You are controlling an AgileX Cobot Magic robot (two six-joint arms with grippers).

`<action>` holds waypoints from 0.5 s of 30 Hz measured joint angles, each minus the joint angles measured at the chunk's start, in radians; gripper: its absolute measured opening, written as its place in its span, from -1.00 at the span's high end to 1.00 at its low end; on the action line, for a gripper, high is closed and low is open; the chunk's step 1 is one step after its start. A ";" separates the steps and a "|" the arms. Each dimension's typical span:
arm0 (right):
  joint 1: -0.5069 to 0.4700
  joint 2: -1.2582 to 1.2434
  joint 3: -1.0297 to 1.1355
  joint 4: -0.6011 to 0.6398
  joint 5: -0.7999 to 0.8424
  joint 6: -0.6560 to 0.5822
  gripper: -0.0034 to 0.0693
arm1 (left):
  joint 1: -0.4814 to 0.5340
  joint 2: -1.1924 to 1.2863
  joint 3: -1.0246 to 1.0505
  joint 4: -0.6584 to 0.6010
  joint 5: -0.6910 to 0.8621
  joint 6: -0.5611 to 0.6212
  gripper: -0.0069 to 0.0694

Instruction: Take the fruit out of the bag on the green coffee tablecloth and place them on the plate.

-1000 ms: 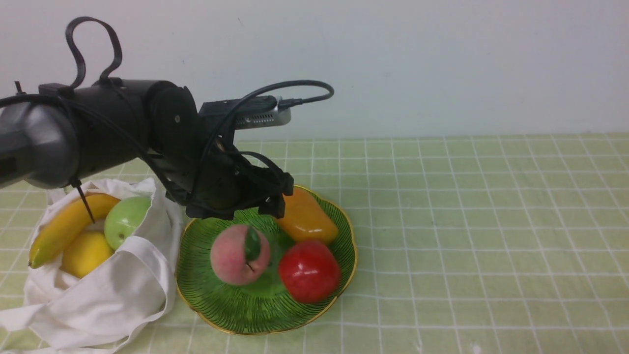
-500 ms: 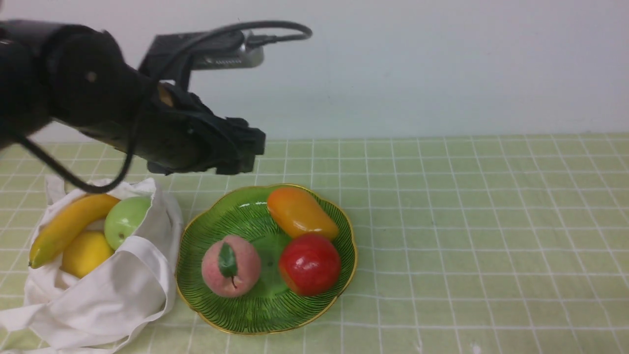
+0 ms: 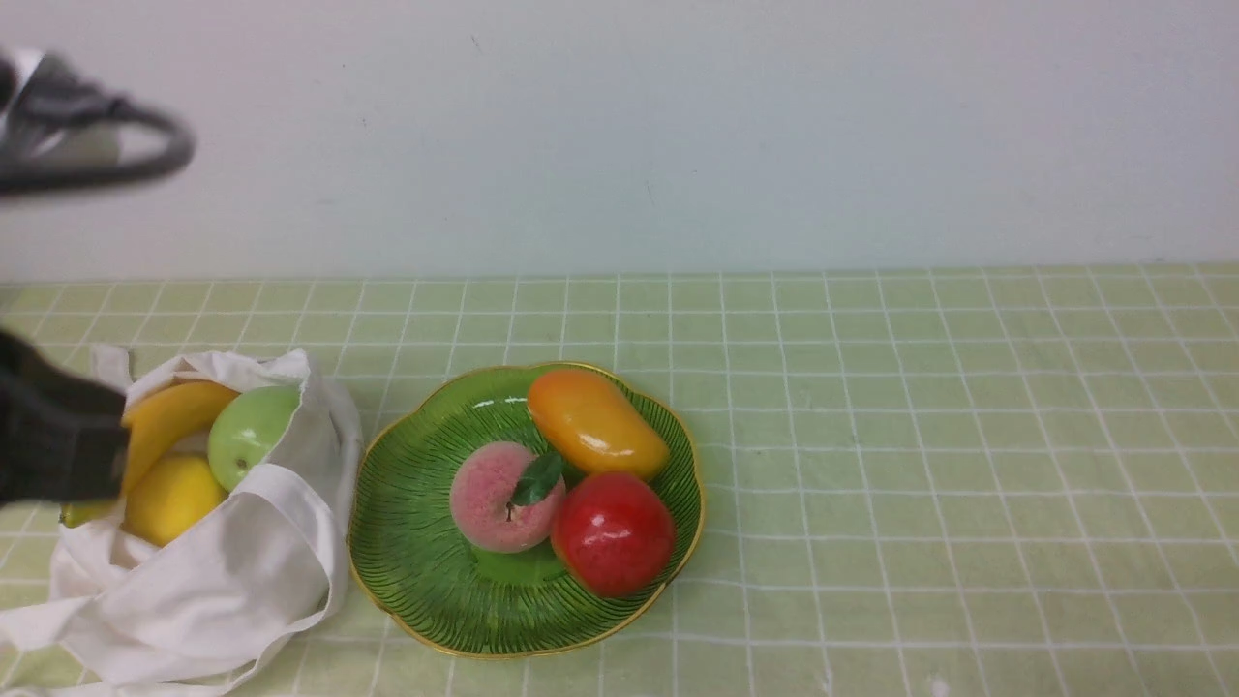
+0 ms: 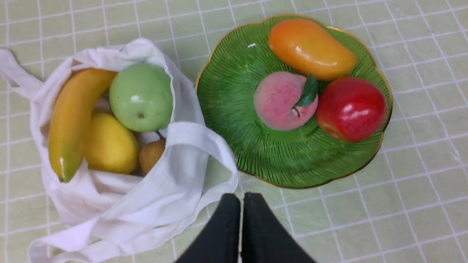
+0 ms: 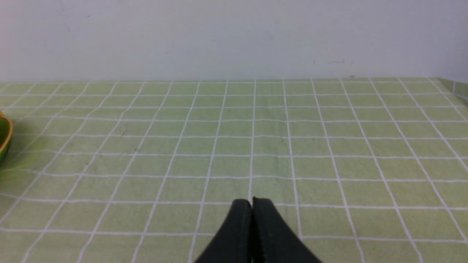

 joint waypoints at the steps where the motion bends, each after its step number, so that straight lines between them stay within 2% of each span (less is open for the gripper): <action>1: 0.000 0.000 0.000 0.000 0.000 0.000 0.95 | 0.000 -0.049 0.071 0.000 -0.031 0.000 0.84; 4: 0.000 0.000 0.000 0.000 0.001 0.000 0.95 | 0.000 -0.179 0.234 0.001 -0.172 -0.008 0.84; 7: 0.000 0.000 0.000 0.000 0.001 0.000 0.95 | 0.000 -0.296 0.434 0.002 -0.401 -0.044 0.84; 9: 0.000 0.000 0.000 0.000 0.001 0.000 0.95 | 0.000 -0.361 0.576 0.005 -0.624 -0.055 0.84; 14: 0.000 0.000 0.000 0.000 0.001 0.000 0.95 | 0.000 -0.409 0.758 0.010 -0.982 -0.060 0.84; 15: 0.000 0.000 0.000 0.000 0.001 0.000 0.95 | 0.000 -0.410 0.777 0.011 -1.015 -0.060 0.84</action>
